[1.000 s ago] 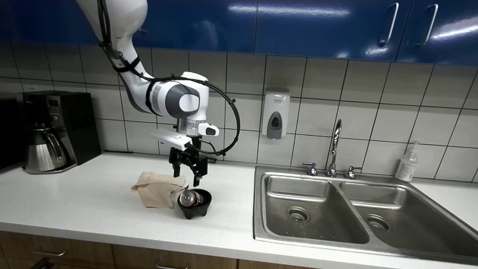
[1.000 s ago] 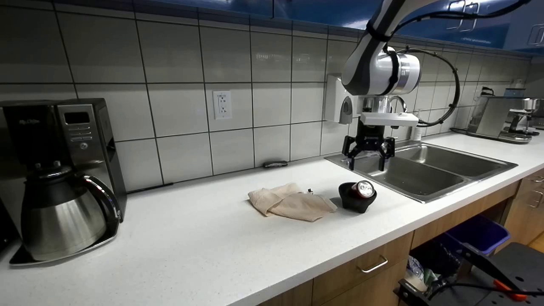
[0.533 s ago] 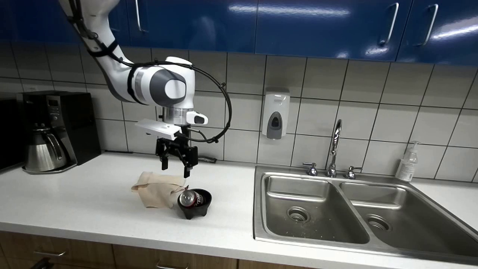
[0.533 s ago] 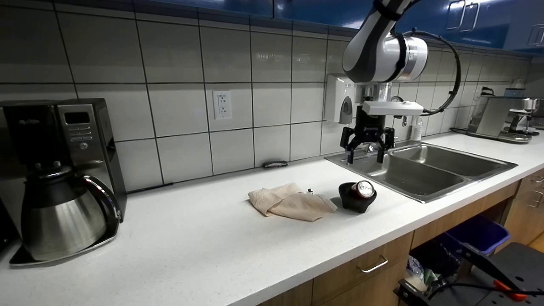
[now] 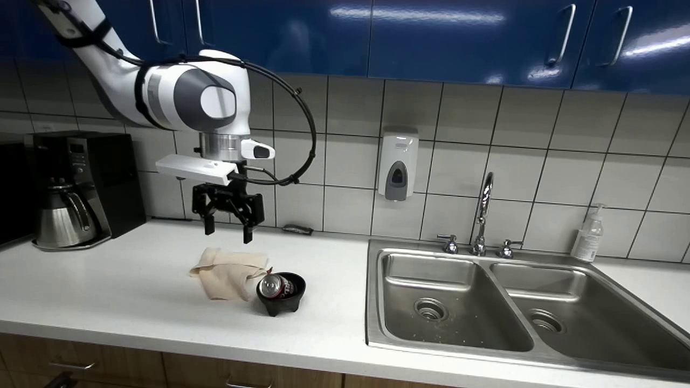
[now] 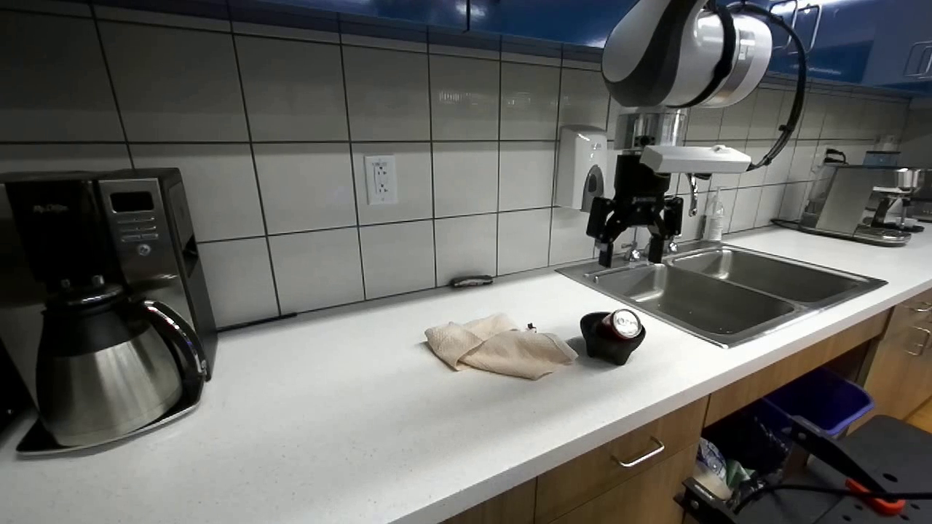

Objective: Put the can in the bowl

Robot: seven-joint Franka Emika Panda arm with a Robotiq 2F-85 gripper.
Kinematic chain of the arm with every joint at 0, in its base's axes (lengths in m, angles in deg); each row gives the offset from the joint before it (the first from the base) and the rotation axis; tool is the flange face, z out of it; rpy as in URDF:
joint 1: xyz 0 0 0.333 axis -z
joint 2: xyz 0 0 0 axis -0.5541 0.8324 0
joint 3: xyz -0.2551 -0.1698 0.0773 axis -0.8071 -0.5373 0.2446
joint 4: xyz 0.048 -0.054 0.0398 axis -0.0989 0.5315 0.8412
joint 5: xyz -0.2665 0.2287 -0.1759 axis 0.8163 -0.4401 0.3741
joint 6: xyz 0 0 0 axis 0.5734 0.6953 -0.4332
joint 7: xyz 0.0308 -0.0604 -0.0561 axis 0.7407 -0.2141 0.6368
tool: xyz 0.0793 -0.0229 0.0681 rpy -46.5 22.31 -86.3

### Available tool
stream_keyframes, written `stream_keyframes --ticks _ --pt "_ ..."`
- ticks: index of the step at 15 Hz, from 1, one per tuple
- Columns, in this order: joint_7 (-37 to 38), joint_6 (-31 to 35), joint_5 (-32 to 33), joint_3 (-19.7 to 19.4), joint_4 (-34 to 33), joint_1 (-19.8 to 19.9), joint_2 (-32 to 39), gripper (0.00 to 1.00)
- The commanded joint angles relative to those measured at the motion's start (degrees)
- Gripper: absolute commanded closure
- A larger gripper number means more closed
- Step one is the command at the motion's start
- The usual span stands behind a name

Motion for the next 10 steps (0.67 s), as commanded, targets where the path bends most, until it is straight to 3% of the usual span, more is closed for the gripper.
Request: stream_keyframes --ticks 1,7,8,10 --pt "-3.22 -0.46 1.12 0.83 5.64 -0.61 -8.60 0.00" --pt "-7.83 -4.62 0.16 0.72 9.04 -2.71 -17.22 0.00" --pt "-6.00 -2.31 0.19 0.62 6.71 -2.34 -12.36 0.00" --pt "-6.06 -2.60 0.18 0.59 6.98 -2.46 -13.23 0.00"
